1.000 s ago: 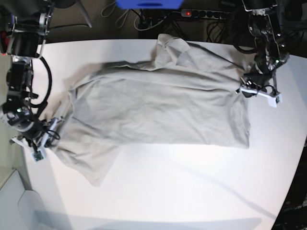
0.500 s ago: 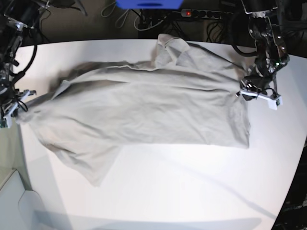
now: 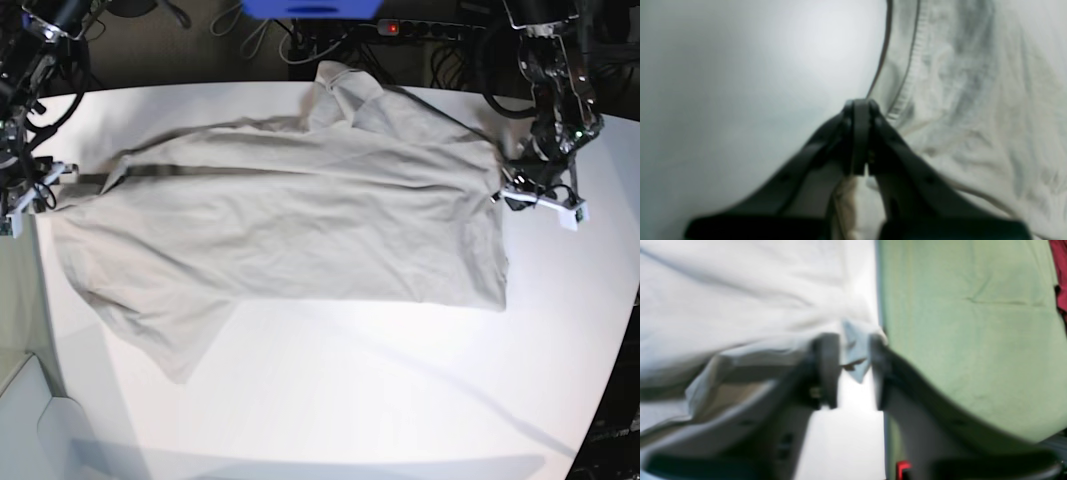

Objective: Layout the t-shirt on the table in an organized manner, then fold the t-shirt properly
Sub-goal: 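Pull both grippers apart to stretch the t-shirt flat, then lift the stretched edge with both grippers and lay it back down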

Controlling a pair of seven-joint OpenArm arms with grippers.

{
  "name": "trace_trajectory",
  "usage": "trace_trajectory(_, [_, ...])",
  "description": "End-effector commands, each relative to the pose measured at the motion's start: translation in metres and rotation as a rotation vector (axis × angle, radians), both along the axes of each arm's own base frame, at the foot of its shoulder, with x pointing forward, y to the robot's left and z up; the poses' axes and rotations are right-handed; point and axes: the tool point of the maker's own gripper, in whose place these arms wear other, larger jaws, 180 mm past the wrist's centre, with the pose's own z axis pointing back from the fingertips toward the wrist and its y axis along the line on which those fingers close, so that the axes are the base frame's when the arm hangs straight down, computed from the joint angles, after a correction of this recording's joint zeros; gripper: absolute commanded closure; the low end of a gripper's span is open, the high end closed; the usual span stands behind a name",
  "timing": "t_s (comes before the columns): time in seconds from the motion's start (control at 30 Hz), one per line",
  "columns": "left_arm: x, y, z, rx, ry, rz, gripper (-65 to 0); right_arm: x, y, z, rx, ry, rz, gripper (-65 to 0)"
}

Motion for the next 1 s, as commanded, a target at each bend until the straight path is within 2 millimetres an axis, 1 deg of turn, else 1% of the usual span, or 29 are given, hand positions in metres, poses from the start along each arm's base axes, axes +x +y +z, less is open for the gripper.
trace_trajectory(0.0, [0.009, 0.005, 0.014, 0.02, -0.045, -0.001, -0.5, 0.001, -0.006, 0.01, -0.027, -0.023, 0.003, -28.0])
trace_trajectory(0.07, [0.008, 0.006, 0.014, 0.021, -0.045, 0.0, -0.5, -0.004, -0.007, 0.01, -0.033, -0.015, 0.0, -35.6])
trace_trajectory(0.13, [0.007, 0.005, 0.013, 0.021, -0.042, -0.001, -0.5, -0.005, -0.011, 0.017, -0.047, -0.03, -0.01, -40.9])
trace_trajectory(0.17, [0.007, 0.005, 0.014, 0.019, -0.045, -0.001, -0.5, -0.008, -0.018, 0.023, -0.057, -0.046, -0.035, -42.4])
trace_trajectory(0.23, [0.011, 0.001, 0.022, -0.005, -0.075, -0.002, -0.5, -0.017, -0.026, 0.033, -0.057, -0.085, -0.096, -43.5])
trace_trajectory(0.27, [0.013, 0.0, 0.028, -0.018, -0.095, -0.004, -0.5, -0.018, -0.027, 0.039, -0.063, -0.105, -0.111, -43.5])
trace_trajectory(0.33, [0.01, -0.004, 0.032, -0.052, -0.11, -0.007, -0.5, -0.017, -0.019, 0.047, -0.076, -0.125, -0.093, -43.5])
trace_trajectory(0.43, [0.01, -0.011, 0.044, -0.077, -0.145, -0.016, -0.5, -0.006, 0.015, 0.046, -0.06, -0.117, 0.033, -43.4])
trace_trajectory(0.5, [0.009, -0.013, 0.047, -0.083, -0.152, -0.021, -0.5, -0.003, 0.034, 0.04, -0.037, -0.1, 0.06, -43.4])
trace_trajectory(0.57, [0.007, -0.015, 0.045, -0.084, -0.148, -0.026, -0.5, 0.004, 0.054, 0.035, -0.023, -0.073, 0.109, -43.4])
trace_trajectory(0.6, [0.005, -0.018, 0.044, -0.089, -0.145, -0.027, -0.5, 0.008, 0.068, 0.03, -0.011, -0.048, 0.148, -43.4])
trace_trajectory(0.67, [0.006, -0.024, 0.048, -0.095, -0.148, -0.043, -0.5, 0.016, 0.096, 0.021, 0.005, -0.01, 0.233, -43.4])
trace_trajectory(0.73, [0.007, -0.041, 0.047, -0.117, -0.122, -0.099, -0.5, 0.024, 0.126, 0.014, 0.022, 0.021, 0.323, -43.4])
trace_trajectory(0.83, [0.014, -0.067, 0.049, -0.144, -0.119, -0.165, -0.5, 0.03, 0.165, 0.008, 0.043, 0.04, 0.432, -43.4])
trace_trajectory(0.9, [0.013, -0.077, 0.044, -0.156, -0.108, -0.185, -0.5, 0.033, 0.189, 0.005, 0.055, 0.051, 0.502, -43.4])
trace_trajectory(0.97, [0.024, -0.09, 0.049, -0.171, -0.127, -0.206, -0.5, 0.033, 0.214, -0.001, 0.072, 0.067, 0.57, -43.4])
